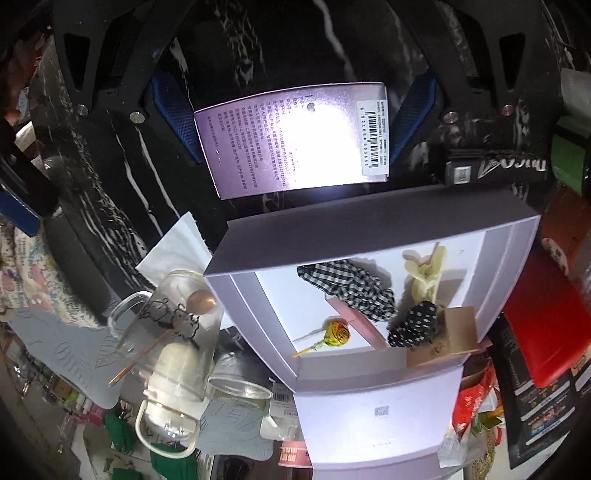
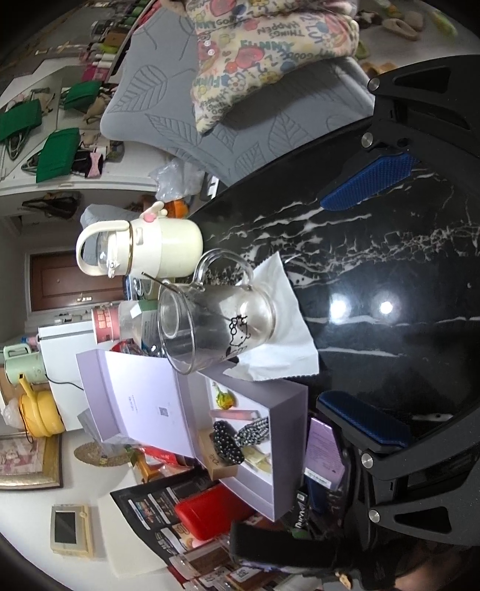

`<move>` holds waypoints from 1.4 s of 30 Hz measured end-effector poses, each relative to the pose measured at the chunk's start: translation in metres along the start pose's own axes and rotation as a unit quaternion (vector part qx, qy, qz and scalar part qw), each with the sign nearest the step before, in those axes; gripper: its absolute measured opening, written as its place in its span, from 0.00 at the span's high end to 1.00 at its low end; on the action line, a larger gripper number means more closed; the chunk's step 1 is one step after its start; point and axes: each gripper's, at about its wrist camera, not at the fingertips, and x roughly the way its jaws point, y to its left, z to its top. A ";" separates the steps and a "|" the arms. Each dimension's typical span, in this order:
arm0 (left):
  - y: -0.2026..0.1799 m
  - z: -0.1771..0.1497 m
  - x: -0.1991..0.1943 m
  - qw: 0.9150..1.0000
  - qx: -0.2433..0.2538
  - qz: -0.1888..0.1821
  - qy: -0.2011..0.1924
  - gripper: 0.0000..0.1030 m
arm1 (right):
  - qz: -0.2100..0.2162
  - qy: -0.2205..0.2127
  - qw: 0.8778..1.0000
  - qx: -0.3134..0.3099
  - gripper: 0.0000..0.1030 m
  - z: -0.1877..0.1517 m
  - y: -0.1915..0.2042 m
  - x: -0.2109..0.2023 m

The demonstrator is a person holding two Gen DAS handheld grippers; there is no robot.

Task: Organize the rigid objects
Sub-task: 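Grasp the small purple EYES package on the table with the left gripper, then grasp the black PUCO box with the right gripper while the left gripper holds the purple package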

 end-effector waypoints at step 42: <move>0.182 -0.086 -0.076 0.982 -0.165 0.084 -0.020 0.05 | 0.280 0.105 0.936 -0.184 0.31 0.000 0.224 0.121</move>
